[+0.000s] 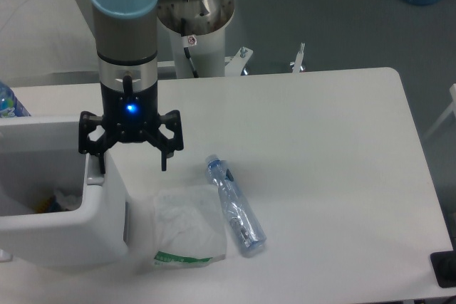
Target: Open the trash can
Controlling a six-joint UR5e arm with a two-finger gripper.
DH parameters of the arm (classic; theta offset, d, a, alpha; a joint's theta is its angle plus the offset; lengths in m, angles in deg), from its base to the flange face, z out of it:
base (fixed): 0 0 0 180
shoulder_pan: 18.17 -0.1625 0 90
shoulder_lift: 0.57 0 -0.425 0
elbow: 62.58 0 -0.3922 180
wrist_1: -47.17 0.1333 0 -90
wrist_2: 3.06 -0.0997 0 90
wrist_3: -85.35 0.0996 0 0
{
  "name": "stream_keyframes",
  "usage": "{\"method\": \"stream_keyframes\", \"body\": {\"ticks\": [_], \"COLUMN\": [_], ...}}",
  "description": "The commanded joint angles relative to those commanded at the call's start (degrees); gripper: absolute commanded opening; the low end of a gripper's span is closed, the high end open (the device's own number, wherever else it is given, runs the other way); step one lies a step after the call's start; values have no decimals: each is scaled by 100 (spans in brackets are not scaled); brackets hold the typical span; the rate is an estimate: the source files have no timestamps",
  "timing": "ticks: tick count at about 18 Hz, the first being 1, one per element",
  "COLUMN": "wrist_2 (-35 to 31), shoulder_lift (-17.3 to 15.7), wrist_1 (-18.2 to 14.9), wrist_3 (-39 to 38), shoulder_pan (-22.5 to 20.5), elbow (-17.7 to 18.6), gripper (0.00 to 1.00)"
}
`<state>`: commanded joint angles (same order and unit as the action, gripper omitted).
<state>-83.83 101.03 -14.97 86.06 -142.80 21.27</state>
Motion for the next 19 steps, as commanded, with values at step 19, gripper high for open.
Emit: {"method": "stream_keyframes", "body": {"ticks": [19], "wrist_2": [-114], "shoulder_lift": [-396], "wrist_1": [79], "wrist_3": [1582], "shoulder_pan": [-492], "elbow": [-536], "gripper": [100]}}
